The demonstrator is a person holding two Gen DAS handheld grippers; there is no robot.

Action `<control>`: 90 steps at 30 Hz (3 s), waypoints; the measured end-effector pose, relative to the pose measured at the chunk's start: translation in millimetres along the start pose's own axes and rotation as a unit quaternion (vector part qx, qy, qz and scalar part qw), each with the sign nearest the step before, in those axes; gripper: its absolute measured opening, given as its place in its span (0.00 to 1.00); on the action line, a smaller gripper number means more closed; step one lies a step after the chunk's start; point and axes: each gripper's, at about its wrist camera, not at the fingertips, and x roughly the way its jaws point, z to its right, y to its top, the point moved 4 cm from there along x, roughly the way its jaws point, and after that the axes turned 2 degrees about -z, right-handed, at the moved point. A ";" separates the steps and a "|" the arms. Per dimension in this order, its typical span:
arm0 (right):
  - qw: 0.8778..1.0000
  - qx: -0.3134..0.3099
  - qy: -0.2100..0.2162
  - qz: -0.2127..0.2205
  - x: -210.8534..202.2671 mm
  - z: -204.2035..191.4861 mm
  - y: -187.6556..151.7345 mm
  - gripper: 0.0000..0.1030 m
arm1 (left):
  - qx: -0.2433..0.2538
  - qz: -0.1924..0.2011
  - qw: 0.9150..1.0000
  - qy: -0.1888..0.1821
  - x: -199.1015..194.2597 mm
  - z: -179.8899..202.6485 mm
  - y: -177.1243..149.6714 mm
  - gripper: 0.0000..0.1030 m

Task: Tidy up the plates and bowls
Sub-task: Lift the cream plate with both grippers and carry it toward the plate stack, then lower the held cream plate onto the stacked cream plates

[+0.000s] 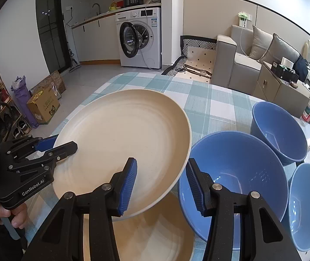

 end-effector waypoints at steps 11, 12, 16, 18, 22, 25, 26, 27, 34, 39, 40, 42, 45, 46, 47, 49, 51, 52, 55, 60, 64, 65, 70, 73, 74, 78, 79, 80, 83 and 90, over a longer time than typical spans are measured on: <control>1.000 0.006 0.000 0.003 -5.5 2.8 -9.9 0.47 | 0.011 0.001 1.000 0.000 -1.1 8.3 -0.6 0.26; 1.000 0.007 0.000 0.004 -6.1 3.2 -10.8 0.47 | 0.012 0.001 1.000 -0.001 -1.4 9.2 -1.0 0.26; 1.000 0.009 0.001 0.005 -8.1 3.7 -14.4 0.47 | 0.016 -0.007 1.000 -0.009 -1.9 11.5 -9.9 0.26; 1.000 0.009 0.003 0.005 -8.4 3.0 -16.5 0.47 | 0.016 -0.011 1.000 -0.012 -2.4 11.9 -14.1 0.26; 1.000 0.006 0.000 0.008 -10.3 2.0 -20.1 0.47 | 0.020 -0.010 1.000 -0.011 -7.1 15.2 -17.2 0.26; 1.000 0.012 0.003 0.010 -12.1 5.4 -24.1 0.47 | 0.023 -0.006 1.000 -0.012 -10.5 18.0 -16.0 0.26; 1.000 0.013 0.003 0.011 -13.5 5.9 -25.5 0.47 | 0.025 -0.006 1.000 -0.014 -11.0 19.2 -16.3 0.26; 1.000 0.015 0.003 0.010 -14.5 6.9 -27.5 0.47 | 0.027 -0.005 1.000 -0.014 -11.6 20.8 -16.4 0.26; 1.000 0.019 0.004 0.011 -21.6 11.2 -38.8 0.47 | 0.036 -0.010 0.999 -0.018 -13.8 25.8 -25.6 0.26; 1.000 0.018 0.006 0.009 -23.2 8.5 -47.4 0.47 | 0.039 -0.015 0.999 -0.017 -15.5 26.8 -32.8 0.27; 1.000 0.018 0.007 0.009 -23.5 9.0 -48.3 0.47 | 0.039 -0.015 0.999 -0.016 -16.7 26.8 -34.1 0.27; 1.000 0.017 0.006 0.010 -26.0 7.3 -51.4 0.47 | 0.039 -0.014 0.999 -0.019 -20.1 27.1 -36.3 0.27; 1.000 0.013 0.008 0.011 -29.8 4.0 -55.2 0.47 | 0.040 -0.010 0.999 -0.017 -25.8 26.6 -38.9 0.27; 1.000 0.011 0.008 0.012 -31.4 2.4 -56.6 0.47 | 0.040 -0.009 0.999 -0.018 -27.7 25.9 -39.9 0.27; 1.000 0.009 0.007 0.012 -32.6 1.5 -57.6 0.47 | 0.040 -0.008 0.999 -0.017 -29.4 25.8 -40.5 0.27; 1.000 0.005 0.007 0.013 -35.1 -1.6 -59.5 0.47 | 0.041 -0.007 0.999 -0.015 -31.4 25.3 -41.2 0.27; 1.000 0.005 0.007 0.014 -37.7 -3.8 -62.7 0.47 | 0.041 -0.007 0.999 -0.015 -32.9 25.3 -42.9 0.27; 1.000 0.005 0.008 0.013 -38.3 -4.6 -64.1 0.47 | 0.042 -0.008 0.999 -0.015 -32.8 25.3 -42.8 0.27; 1.000 0.005 0.009 0.013 -40.7 -6.8 -67.5 0.47 | 0.043 -0.009 0.999 -0.014 -34.9 25.0 -46.4 0.27; 1.000 0.007 0.012 0.013 -43.8 -9.3 -74.6 0.47 | 0.045 -0.011 0.999 -0.014 -38.1 25.4 -53.1 0.27; 1.000 0.008 0.013 0.012 -46.4 -10.5 -80.8 0.47 | 0.048 -0.012 0.999 -0.014 -40.1 27.5 -56.9 0.27; 1.000 0.009 0.013 0.012 -46.1 -9.2 -80.1 0.47 | 0.050 -0.012 0.999 -0.014 -40.7 28.3 -58.0 0.27; 1.000 0.011 0.013 0.010 -47.9 -9.0 -88.5 0.47 | 0.053 -0.014 0.998 -0.014 -42.5 30.7 -63.7 0.27; 1.000 0.012 0.015 0.008 -47.4 -8.4 -91.7 0.47 | 0.056 -0.016 0.998 -0.013 -43.6 31.5 -67.8 0.27; 1.000 0.012 0.016 0.006 -46.7 -8.5 -93.5 0.47 | 0.056 -0.018 0.998 -0.013 -43.8 31.7 -69.2 0.27; 1.000 0.012 0.018 0.001 -45.4 -8.8 -99.8 0.47 | 0.057 -0.023 0.998 -0.013 -43.3 31.5 -74.0 0.27; 1.000 0.012 0.019 0.001 -45.5 -9.4 -101.6 0.47 | 0.057 -0.024 0.998 -0.012 -43.1 31.6 -75.7 0.27; 1.000 0.012 0.019 -0.001 -45.2 -9.9 -103.6 0.47 | 0.057 -0.025 0.998 -0.012 -43.1 31.9 -76.6 0.27; 1.000 0.011 0.018 -0.004 -45.3 -10.3 -106.9 0.47 | 0.060 -0.026 0.998 -0.010 -43.0 32.7 -78.7 0.27; 1.000 0.011 0.014 -0.014 -42.3 -7.3 -115.0 0.50 | 0.073 -0.032 0.997 -0.008 -40.7 38.9 -81.5 0.28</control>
